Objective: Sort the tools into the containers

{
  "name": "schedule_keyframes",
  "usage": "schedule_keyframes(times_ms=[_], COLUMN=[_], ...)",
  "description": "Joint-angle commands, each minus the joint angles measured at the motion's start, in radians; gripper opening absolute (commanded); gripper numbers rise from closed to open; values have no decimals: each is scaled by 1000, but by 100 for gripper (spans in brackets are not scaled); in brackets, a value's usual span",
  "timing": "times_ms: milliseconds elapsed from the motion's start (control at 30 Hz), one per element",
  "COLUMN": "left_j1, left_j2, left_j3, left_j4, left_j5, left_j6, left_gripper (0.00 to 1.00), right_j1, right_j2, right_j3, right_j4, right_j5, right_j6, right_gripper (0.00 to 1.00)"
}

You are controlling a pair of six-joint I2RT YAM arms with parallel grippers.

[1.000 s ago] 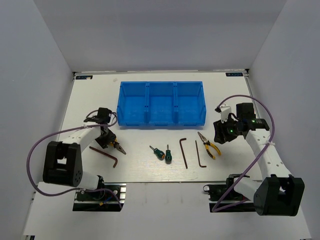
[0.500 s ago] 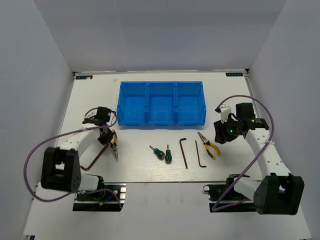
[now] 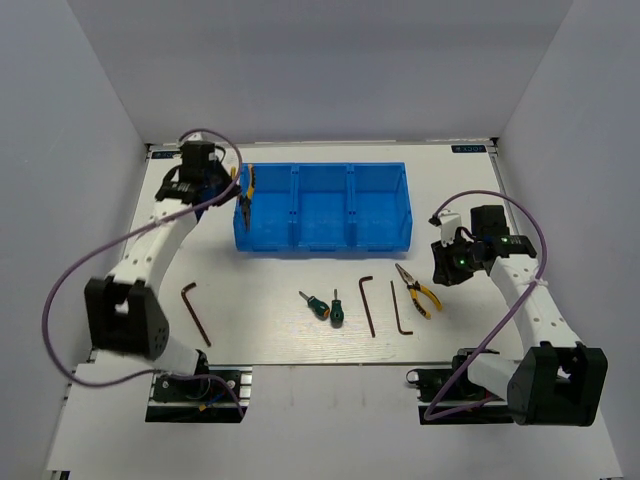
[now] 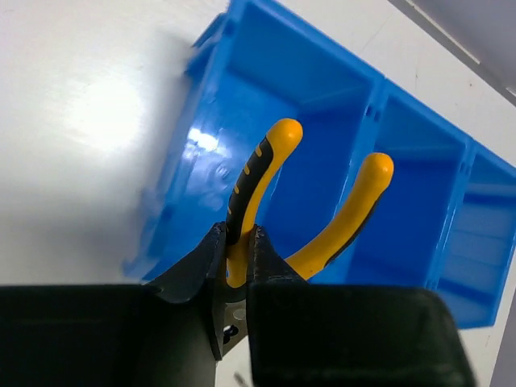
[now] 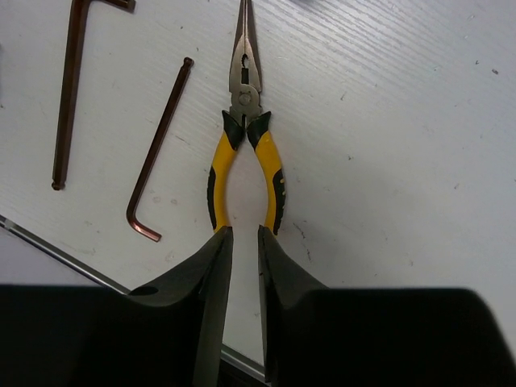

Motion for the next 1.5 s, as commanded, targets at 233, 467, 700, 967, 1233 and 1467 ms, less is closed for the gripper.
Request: schedule_keyframes(times_ms=[233, 467, 700, 967, 1233, 1467], left_j1=[-53, -62, -62, -84, -64, -64], left_j2=[490, 558, 507, 225, -243, -472], left_j3=[429, 437, 448, 350, -147, -458], left_j4=[85, 19, 19, -53, -197, -259], left_j5=[98, 37, 100, 91, -127, -150], left_j6=[65, 99, 162, 263, 32, -271], left_gripper=[0, 49, 56, 56, 56, 57], right_j1=[-5, -3, -3, 3, 24, 32], right_j2=[23, 43, 192, 218, 281, 255], right_j3=[26, 14, -1, -142, -251, -169], right_j4=[0, 32, 73, 187, 323, 186], right_j5=[1, 35, 24, 21, 101, 73], right_j6=[-20, -37, -117, -235, -266, -313], right_gripper=[25, 53, 54, 54, 40, 0])
